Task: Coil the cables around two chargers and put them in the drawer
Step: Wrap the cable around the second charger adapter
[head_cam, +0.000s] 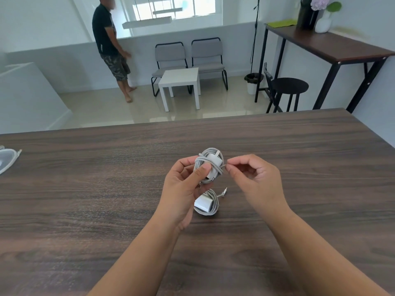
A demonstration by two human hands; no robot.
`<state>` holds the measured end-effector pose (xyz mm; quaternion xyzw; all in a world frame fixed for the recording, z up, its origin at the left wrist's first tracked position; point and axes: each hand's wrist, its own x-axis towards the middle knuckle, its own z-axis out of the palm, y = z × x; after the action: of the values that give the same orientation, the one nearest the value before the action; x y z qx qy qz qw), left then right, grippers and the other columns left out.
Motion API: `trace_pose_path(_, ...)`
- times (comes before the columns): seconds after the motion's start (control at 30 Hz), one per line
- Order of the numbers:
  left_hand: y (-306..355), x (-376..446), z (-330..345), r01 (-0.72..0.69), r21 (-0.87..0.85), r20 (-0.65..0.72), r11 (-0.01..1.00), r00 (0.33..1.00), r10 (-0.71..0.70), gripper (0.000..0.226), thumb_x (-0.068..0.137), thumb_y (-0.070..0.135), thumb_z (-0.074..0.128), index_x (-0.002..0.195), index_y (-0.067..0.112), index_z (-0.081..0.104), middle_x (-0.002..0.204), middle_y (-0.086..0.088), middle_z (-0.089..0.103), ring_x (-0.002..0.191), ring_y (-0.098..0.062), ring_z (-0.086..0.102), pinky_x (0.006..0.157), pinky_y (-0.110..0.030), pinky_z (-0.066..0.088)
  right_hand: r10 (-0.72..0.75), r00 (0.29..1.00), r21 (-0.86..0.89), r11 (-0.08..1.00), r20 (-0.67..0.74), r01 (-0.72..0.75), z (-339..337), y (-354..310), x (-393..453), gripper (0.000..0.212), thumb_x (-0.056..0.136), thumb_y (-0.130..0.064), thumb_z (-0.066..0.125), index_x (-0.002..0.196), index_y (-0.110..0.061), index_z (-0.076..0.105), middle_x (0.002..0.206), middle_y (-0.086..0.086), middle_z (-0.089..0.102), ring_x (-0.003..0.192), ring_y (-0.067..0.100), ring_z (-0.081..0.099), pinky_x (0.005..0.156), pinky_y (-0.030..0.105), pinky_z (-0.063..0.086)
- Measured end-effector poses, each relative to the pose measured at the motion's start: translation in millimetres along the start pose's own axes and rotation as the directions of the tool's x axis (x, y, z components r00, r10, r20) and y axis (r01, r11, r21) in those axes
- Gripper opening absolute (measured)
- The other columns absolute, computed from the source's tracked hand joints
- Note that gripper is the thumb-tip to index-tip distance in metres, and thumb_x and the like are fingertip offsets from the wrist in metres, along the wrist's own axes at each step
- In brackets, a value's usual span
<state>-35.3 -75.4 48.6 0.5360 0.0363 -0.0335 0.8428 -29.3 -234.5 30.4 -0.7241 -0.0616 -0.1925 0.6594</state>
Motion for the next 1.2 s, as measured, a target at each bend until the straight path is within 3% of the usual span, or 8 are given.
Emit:
trace_pose_path(0.1, 1, 1, 2, 0.013, -0.014, 0.0, 1.0, 1.0, -0.013, 0.034, 0.067, 0.02, 0.074, 0.098, 0.011, 0.063, 0.097, -0.011, 0.071, 0.082, -0.018, 0.069, 0.069, -0.028, 0.059, 0.0, 0.999, 0.013, 1.0, 0.042, -0.001, 0, 2, 0, 0.013, 0.08, -0.001, 0.074, 0.087, -0.013, 0.074, 0.086, -0.001, 0.074, 0.08, 0.011, 0.07, 0.074, 0.019, 0.053)
trace_pose_path(0.37, 6, 5, 5, 0.064, -0.069, -0.014, 0.996, 0.998, -0.065, 0.037, 0.07, 0.022, 0.071, 0.104, 0.009, 0.063, 0.096, -0.011, 0.071, 0.079, -0.016, 0.069, 0.065, -0.025, 0.059, -0.159, 0.983, -0.015, 0.987, 0.091, 0.161, 3, -1, -5, 0.015, 0.078, 0.003, 0.073, 0.088, -0.008, 0.076, 0.09, 0.001, 0.069, 0.084, 0.01, 0.066, 0.073, 0.018, 0.052)
trace_pose_path(0.53, 6, 5, 6, 0.051, -0.094, 0.001, 0.994, 0.999, -0.051, 0.039, 0.071, 0.02, 0.071, 0.106, 0.008, 0.061, 0.097, -0.012, 0.071, 0.08, -0.019, 0.069, 0.066, -0.026, 0.059, -0.216, 0.974, -0.073, 0.972, 0.067, 0.221, -1, -1, -8, 0.026, 0.074, -0.012, 0.077, 0.099, -0.013, 0.069, 0.096, 0.002, 0.063, 0.085, 0.018, 0.064, 0.076, 0.029, 0.054)
trace_pose_path(0.63, 7, 5, 5, 0.042, -0.104, -0.008, 0.994, 0.999, -0.043, 0.037, 0.069, 0.019, 0.073, 0.103, 0.009, 0.061, 0.097, -0.013, 0.071, 0.079, -0.019, 0.07, 0.065, -0.027, 0.059, -0.247, 0.968, -0.212, 0.945, 0.035, 0.249, 0, -3, -13, 0.034, 0.064, -0.023, 0.085, 0.086, -0.015, 0.059, 0.082, -0.002, 0.059, 0.074, 0.013, 0.056, 0.068, 0.021, 0.046)
trace_pose_path(0.77, 9, 3, 5, 0.02, -0.075, 0.006, 0.997, 1.0, -0.019, 0.033, 0.068, 0.016, 0.074, 0.098, 0.011, 0.063, 0.093, -0.012, 0.071, 0.074, -0.018, 0.069, 0.061, -0.026, 0.058, -0.079, 0.993, -0.165, 0.982, 0.087, 0.092, 8, -12, -13, 0.038, 0.058, -0.028, 0.091, 0.073, -0.014, 0.059, 0.066, -0.001, 0.062, 0.062, 0.01, 0.055, 0.059, 0.022, 0.048)
trace_pose_path(0.93, 9, 0, 5, 0.014, -0.058, 0.021, 0.998, 1.0, -0.013, 0.035, 0.067, 0.015, 0.074, 0.099, 0.009, 0.062, 0.094, -0.014, 0.072, 0.074, -0.021, 0.069, 0.062, -0.027, 0.058, 0.175, 0.976, 0.09, 0.978, 0.126, -0.187, 15, -18, -10, 0.037, 0.055, -0.03, 0.088, 0.071, -0.013, 0.06, 0.063, 0.0, 0.066, 0.057, 0.008, 0.057, 0.055, 0.021, 0.049)
trace_pose_path(1.1, 8, 0, 1, 0.006, -0.043, 0.017, 0.999, 1.0, -0.006, 0.034, 0.067, 0.013, 0.073, 0.099, 0.008, 0.061, 0.09, -0.012, 0.072, 0.071, -0.019, 0.07, 0.058, -0.028, 0.058, 0.356, 0.906, 0.366, 0.831, 0.229, -0.419, 15, -21, -7, 0.032, 0.066, -0.001, 0.081, 0.082, -0.007, 0.055, 0.069, 0.018, 0.065, 0.054, 0.019, 0.06, 0.051, 0.026, 0.05)
trace_pose_path(1.2, 8, 1, -2, -0.006, -0.021, 0.035, 1.0, 0.999, 0.007, 0.032, 0.069, 0.013, 0.073, 0.099, 0.01, 0.062, 0.092, -0.012, 0.072, 0.075, -0.02, 0.07, 0.063, -0.029, 0.058, 0.462, 0.818, 0.473, 0.667, 0.343, -0.575, 13, -26, -5, 0.027, 0.071, -0.005, 0.075, 0.086, -0.011, 0.053, 0.074, 0.018, 0.07, 0.059, 0.021, 0.064, 0.053, 0.025, 0.054)
